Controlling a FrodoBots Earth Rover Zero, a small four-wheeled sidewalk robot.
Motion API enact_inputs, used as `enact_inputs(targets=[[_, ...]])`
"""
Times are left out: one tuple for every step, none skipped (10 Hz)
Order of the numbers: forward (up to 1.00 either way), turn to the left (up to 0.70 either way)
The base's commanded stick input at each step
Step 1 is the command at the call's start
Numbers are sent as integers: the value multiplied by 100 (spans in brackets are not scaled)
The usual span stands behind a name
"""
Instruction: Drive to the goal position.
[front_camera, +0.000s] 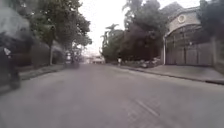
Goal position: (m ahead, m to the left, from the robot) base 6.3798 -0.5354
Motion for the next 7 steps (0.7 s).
enact_inputs(targets=[[100, 0], [100, 0], [100, 0], [100, 0], [100, 0], [100, 0], [100, 0]])
